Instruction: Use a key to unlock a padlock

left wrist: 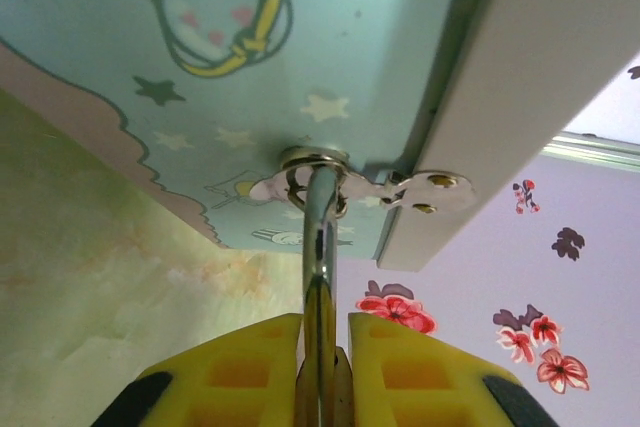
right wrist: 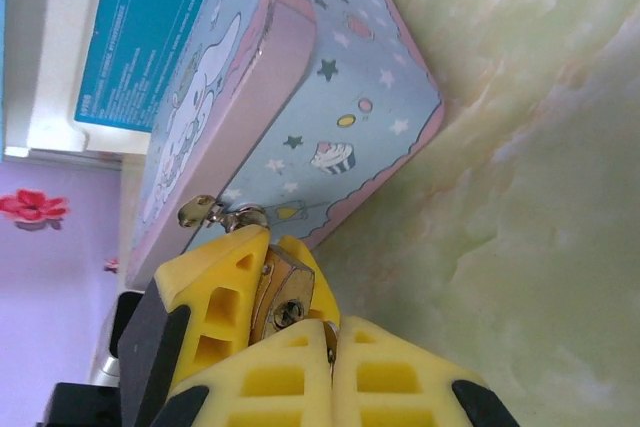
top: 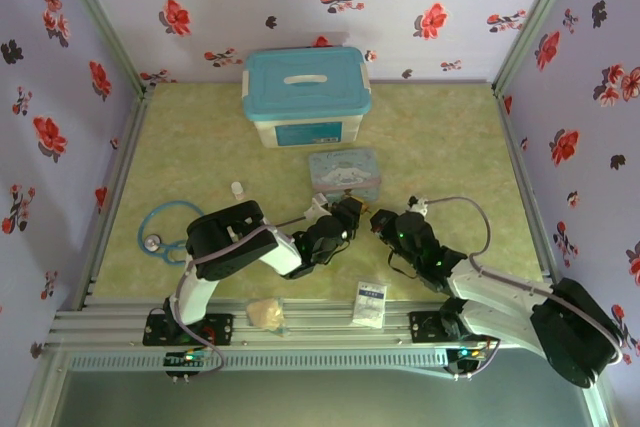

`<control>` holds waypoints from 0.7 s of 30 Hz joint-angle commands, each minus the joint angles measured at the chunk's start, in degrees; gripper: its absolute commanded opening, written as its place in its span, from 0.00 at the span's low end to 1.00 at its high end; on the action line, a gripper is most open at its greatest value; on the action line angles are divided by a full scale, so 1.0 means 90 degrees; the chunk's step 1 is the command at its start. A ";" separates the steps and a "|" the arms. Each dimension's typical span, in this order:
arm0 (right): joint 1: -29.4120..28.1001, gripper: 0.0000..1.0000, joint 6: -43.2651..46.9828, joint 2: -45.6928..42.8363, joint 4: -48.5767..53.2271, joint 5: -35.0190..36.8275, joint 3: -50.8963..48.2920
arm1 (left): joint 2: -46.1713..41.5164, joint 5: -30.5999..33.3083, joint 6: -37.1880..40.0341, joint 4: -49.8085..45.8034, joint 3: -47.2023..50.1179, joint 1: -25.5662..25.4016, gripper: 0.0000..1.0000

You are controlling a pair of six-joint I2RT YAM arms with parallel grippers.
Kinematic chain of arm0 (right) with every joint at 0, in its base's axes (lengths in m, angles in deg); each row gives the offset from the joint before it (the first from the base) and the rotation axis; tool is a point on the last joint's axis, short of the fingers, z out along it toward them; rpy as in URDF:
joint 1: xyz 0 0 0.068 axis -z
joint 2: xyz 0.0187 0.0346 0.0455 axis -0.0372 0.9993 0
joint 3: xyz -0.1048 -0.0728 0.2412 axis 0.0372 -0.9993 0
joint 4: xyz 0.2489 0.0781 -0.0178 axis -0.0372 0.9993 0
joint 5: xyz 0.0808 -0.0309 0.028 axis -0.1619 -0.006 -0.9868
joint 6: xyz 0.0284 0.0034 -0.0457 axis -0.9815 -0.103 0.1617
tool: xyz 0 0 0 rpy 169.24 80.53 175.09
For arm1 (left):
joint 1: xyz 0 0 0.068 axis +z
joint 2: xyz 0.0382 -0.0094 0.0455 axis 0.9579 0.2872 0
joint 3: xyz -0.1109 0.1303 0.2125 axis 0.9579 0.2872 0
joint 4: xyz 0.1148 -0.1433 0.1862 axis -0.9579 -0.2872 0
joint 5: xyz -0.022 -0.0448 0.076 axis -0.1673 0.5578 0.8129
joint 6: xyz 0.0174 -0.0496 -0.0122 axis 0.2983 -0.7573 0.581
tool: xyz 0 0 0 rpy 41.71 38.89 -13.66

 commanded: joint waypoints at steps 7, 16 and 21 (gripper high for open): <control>0.0284 0.00 -0.0652 -0.0315 -0.1111 -0.1174 -0.0139 | -0.0069 -0.1140 0.0131 0.0828 -0.0369 -0.0272 0.00; 0.0428 0.00 -0.0477 -0.0971 -0.0254 -0.1010 0.0002 | 0.0016 -0.1191 0.0135 0.0788 -0.0318 -0.0272 0.00; 0.0200 0.00 -0.0241 -0.0744 -0.0071 -0.0831 0.0220 | 0.0095 -0.1258 0.0083 0.0798 -0.0422 -0.0247 0.00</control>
